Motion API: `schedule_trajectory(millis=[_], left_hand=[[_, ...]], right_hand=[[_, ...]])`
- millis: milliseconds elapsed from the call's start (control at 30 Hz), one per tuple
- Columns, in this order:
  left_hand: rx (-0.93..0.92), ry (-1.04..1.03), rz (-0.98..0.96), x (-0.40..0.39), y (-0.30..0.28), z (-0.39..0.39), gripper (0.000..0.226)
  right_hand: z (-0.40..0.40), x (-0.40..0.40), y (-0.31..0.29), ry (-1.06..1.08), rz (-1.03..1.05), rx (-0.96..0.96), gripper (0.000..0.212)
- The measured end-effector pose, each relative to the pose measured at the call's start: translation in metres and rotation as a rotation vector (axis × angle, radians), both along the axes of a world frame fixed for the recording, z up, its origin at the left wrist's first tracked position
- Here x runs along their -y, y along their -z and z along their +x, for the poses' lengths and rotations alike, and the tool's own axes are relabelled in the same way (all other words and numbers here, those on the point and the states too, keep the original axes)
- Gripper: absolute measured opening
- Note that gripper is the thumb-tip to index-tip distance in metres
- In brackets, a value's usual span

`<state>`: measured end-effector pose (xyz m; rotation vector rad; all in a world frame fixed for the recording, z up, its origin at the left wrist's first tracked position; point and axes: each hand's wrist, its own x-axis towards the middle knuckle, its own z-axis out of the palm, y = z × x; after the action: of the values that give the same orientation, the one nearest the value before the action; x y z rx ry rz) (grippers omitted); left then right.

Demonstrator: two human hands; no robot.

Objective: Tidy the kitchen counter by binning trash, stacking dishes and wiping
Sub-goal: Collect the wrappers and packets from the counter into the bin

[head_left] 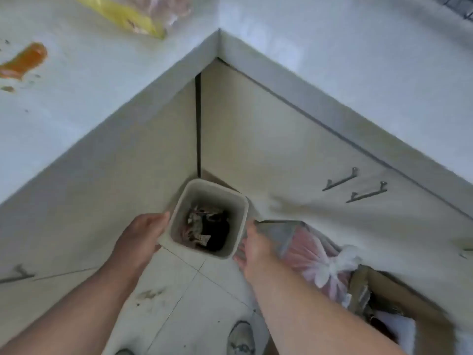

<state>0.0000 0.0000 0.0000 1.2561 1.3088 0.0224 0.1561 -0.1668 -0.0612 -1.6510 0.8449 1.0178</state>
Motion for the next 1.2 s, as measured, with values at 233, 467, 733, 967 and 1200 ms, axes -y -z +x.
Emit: schedule_trajectory(millis=[233,467,733,967,1200], left_hand=[[-0.068,0.015,0.018,-0.004,0.086,-0.012,0.073],[-0.167,0.067,0.041,-0.001,0.100,-0.025,0.057],[-0.159,0.190,0.139,-0.007,0.031,-0.015,0.063],[-0.197,0.267,0.119,0.025,-0.087,-0.043,0.079],[-0.143,0.337,0.136,0.032,-0.199,-0.065,0.067]], right_hand=[[0.003,-0.010,0.126,-0.296,-0.111,0.052,0.060],[0.012,-0.011,0.136,-0.580,-0.220,0.072,0.012],[-0.008,0.010,0.046,-0.493,-0.312,0.041,0.003],[-0.035,0.042,-0.112,-0.513,-0.235,0.077,0.005],[-0.078,0.064,-0.271,-0.302,-0.119,0.154,0.014]])
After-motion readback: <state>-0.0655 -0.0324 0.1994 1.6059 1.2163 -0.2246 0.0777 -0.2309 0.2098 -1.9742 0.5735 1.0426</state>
